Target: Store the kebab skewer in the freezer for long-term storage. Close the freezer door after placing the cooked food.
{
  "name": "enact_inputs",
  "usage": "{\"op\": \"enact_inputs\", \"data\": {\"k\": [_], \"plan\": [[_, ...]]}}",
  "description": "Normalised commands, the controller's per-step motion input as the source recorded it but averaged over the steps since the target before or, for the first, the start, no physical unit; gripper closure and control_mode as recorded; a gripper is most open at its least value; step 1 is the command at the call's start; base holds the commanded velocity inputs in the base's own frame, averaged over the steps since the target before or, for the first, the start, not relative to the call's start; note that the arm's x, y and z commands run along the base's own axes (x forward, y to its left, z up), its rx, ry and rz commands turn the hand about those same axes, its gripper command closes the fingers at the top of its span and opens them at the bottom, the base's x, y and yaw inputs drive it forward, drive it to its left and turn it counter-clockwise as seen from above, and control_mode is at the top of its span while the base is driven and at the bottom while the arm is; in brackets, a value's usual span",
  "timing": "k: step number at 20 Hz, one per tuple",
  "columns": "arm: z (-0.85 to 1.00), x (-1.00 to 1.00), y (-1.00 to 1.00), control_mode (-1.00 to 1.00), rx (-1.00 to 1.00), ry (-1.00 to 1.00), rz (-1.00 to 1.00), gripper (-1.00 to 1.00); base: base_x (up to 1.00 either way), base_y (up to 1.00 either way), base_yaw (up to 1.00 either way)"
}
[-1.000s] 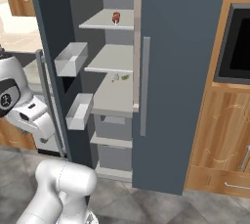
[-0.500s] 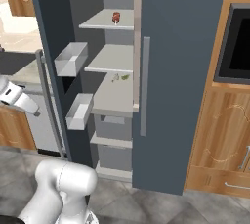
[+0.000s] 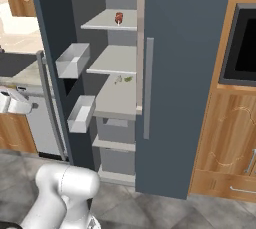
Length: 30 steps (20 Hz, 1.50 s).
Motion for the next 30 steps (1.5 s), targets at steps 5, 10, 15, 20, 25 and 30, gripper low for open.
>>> {"op": "enact_inputs", "data": {"k": [5, 10, 15, 20, 25, 30], "plan": [[0.0, 0.17, 0.17, -1.0, 0.0, -0.14, -0.05, -1.0, 0.0, 0.0, 0.0], [0.0, 0.1, 0.0, -1.0, 0.02, -0.06, 0.0, -1.0, 0.0, 0.0, 0.0], [0.0, 0.37, 0.13, -1.0, 0.0, -0.11, -0.01, -1.0, 0.0, 0.0, 0.0], [0.0, 0.39, 0.26, -1.0, 0.0, -0.11, -0.08, -1.0, 0.0, 0.0, 0.0], [0.0, 0.22, 0.32, -1.0, 0.0, -0.03, -0.17, -1.0, 0.0, 0.0, 0.0], [0.09, 0.09, 0.24, -1.0, 0.0, 0.04, -0.13, -1.0, 0.0, 0.0, 0.0]]}}
